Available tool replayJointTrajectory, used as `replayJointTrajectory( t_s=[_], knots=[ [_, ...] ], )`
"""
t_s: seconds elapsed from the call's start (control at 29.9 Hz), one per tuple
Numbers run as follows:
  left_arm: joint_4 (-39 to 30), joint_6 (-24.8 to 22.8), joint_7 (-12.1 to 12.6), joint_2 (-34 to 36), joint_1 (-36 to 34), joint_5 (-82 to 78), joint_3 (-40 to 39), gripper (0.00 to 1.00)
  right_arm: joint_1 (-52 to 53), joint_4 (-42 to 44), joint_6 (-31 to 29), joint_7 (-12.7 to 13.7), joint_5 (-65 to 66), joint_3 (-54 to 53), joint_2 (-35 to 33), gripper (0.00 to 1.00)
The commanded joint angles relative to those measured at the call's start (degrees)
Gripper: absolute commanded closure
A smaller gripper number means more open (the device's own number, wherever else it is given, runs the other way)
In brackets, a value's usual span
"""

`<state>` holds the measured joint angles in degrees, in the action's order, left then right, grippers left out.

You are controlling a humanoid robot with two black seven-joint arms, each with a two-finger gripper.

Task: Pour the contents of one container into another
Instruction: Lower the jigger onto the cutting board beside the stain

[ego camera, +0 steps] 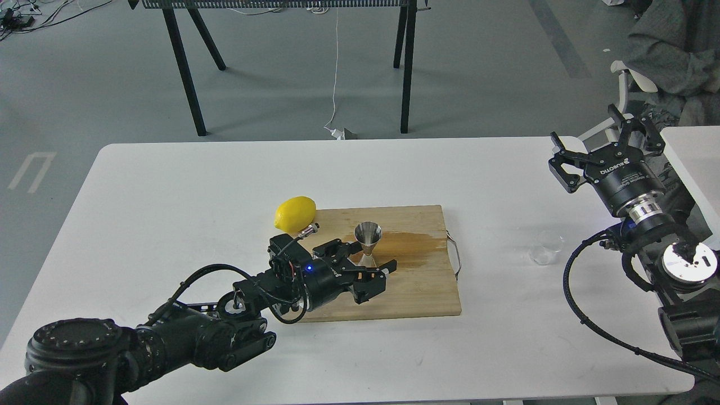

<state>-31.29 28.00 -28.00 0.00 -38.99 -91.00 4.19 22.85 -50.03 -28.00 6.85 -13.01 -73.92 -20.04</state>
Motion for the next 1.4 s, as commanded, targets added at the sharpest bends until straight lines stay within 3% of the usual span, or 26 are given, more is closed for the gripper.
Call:
replayJointTrajectory(
  t_s=[0.0, 1.37],
  knots=[
    [0.00, 0.00, 0.00, 0.00, 0.06, 0.12, -0.05, 0.13, 0.00, -0.16, 0.00, 0.00, 0.00, 0.09, 0.00, 0.01],
    [0.53, 0.00, 0.00, 2.20, 0.23, 1.79, -0.23, 0.13, -0.09, -0.33, 0.00, 0.00, 0.00, 0.09, 0.00, 0.01]
  ],
)
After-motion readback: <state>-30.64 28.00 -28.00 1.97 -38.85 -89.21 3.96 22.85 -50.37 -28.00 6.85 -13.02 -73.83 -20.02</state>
